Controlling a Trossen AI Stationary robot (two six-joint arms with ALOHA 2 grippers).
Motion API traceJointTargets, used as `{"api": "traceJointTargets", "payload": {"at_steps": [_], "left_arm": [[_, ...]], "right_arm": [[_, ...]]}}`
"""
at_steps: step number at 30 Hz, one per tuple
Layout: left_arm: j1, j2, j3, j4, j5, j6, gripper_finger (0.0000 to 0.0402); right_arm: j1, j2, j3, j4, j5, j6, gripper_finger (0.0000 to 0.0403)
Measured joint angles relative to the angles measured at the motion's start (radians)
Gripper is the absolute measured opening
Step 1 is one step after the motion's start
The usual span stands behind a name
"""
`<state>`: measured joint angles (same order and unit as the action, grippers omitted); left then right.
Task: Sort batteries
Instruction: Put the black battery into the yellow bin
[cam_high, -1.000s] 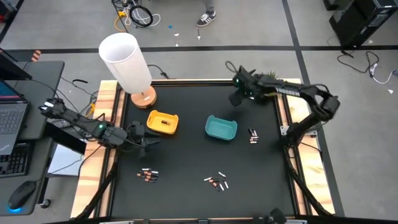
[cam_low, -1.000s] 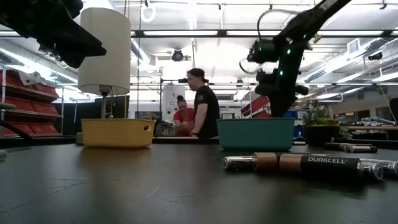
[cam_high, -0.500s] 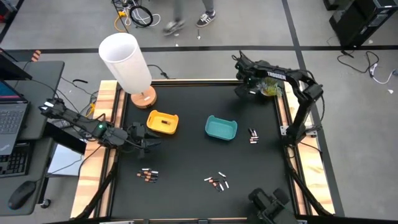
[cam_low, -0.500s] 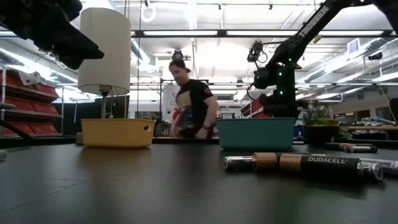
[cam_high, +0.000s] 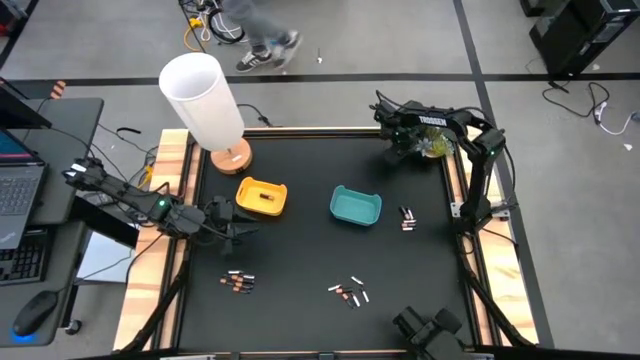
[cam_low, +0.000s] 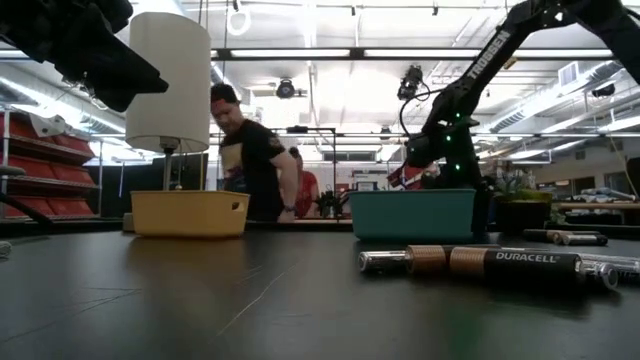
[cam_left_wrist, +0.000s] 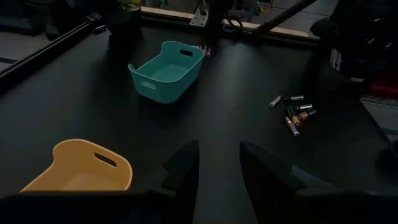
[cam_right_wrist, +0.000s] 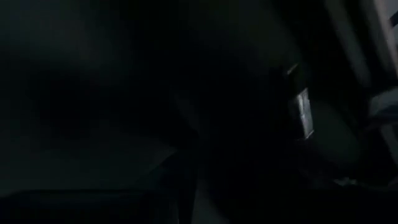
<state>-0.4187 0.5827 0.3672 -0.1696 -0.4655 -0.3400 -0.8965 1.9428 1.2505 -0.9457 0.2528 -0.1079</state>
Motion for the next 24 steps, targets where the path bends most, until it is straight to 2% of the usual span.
{"api": "traceJointTargets", "payload": {"at_steps": [4, 8, 12, 14, 18, 24], "left_arm": [[0.000, 0.000, 0.000, 0.000, 0.000, -0.002, 0.0131], [0.000, 0.000, 0.000, 0.000, 0.000, -0.005, 0.0131], [0.000, 0.000, 0.000, 0.000, 0.000, 0.008, 0.0131], [0.000, 0.000, 0.001, -0.002, 0.038, -0.019, 0.0131], [-0.014, 0.050, 0.064, -0.072, 0.157, -0.118, 0.0131], [-0.133, 0.243, 0.183, -0.208, 0.206, -0.168, 0.0131]], "right_arm": [[0.066, -0.072, -0.001, 0.006, 0.002, 0.028, 0.0131], [0.123, -0.159, -0.001, 0.015, 0.071, 0.048, 0.0130], [0.158, -0.249, -0.001, 0.000, 0.064, 0.115, 0.0130], [0.195, -0.298, -0.001, -0.004, 0.064, 0.161, 0.0130], [0.353, -0.422, -0.030, 0.093, 0.086, 0.225, 0.0128], [0.603, -0.571, -0.154, 0.357, 0.093, 0.346, 0.0128]]}}
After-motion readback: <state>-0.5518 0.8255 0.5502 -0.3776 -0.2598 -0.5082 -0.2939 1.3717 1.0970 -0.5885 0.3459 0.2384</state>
